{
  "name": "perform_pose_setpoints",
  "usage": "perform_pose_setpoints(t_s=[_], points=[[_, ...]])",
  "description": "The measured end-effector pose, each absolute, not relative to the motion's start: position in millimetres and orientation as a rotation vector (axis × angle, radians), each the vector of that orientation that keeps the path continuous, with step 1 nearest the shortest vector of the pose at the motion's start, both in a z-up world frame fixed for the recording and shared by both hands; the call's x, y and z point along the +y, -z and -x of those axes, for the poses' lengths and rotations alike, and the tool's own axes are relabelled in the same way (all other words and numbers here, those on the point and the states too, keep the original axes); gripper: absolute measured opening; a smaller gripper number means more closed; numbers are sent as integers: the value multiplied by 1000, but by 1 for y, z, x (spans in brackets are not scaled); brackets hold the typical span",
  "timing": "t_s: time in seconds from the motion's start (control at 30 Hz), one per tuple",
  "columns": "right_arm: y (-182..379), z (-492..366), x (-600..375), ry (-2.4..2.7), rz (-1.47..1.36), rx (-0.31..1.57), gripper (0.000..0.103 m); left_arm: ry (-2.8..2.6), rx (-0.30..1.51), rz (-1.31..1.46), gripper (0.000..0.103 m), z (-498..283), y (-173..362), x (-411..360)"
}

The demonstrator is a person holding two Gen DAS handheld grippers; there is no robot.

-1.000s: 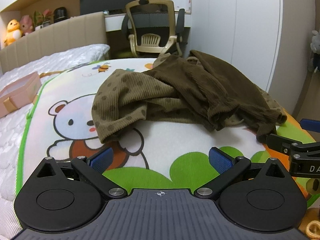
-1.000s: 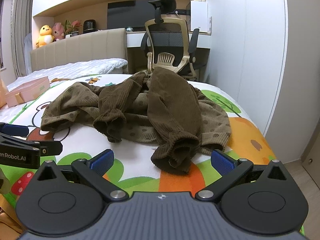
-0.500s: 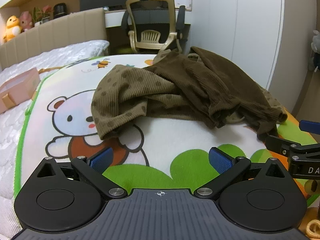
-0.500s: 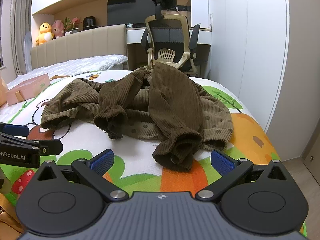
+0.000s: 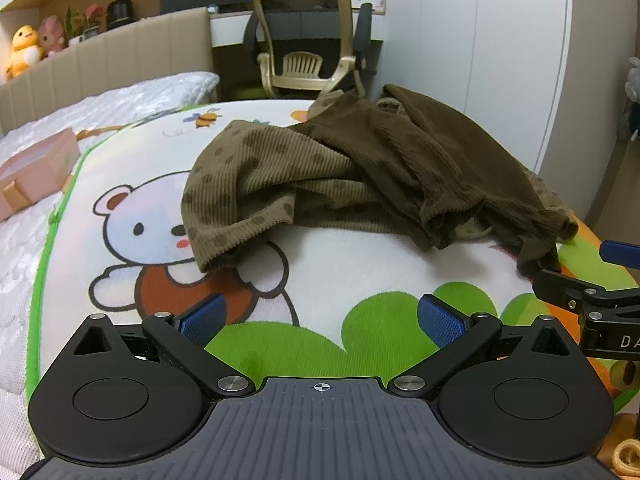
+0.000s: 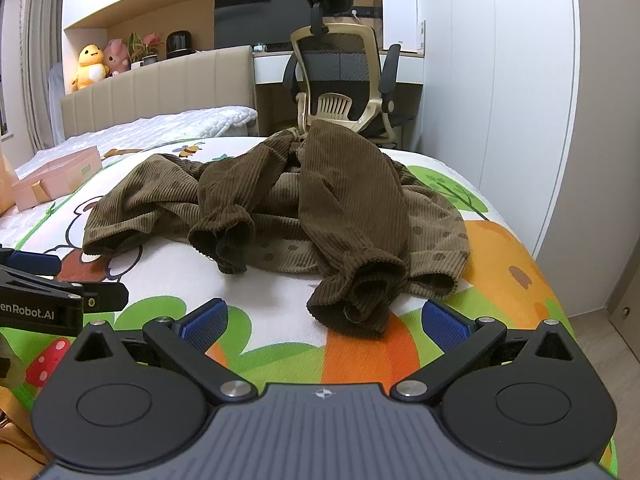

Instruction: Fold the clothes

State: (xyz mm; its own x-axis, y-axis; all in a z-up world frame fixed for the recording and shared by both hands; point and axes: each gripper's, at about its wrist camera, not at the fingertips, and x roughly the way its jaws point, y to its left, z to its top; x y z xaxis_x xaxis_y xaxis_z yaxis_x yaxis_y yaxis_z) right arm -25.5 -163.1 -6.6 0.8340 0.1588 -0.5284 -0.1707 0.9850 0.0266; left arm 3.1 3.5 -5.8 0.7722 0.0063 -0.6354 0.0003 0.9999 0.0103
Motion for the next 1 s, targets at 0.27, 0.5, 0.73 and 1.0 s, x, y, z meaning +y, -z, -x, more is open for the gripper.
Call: perform_pose_setpoints(t_s=[0.27, 0.5, 0.73, 1.0], points=[[7, 25, -163, -176, 23, 561, 103, -5, 695, -8, 103, -2, 6, 4], [8, 25, -163, -178, 22, 565, 103, -6, 698, -7, 103, -2, 6, 4], [9, 25, -164, -179, 16, 571, 103, -9, 700, -7, 103, -2, 7, 4], [11, 24, -162, -183, 17, 581, 103, -12, 704, -3, 103, -3, 8, 5]])
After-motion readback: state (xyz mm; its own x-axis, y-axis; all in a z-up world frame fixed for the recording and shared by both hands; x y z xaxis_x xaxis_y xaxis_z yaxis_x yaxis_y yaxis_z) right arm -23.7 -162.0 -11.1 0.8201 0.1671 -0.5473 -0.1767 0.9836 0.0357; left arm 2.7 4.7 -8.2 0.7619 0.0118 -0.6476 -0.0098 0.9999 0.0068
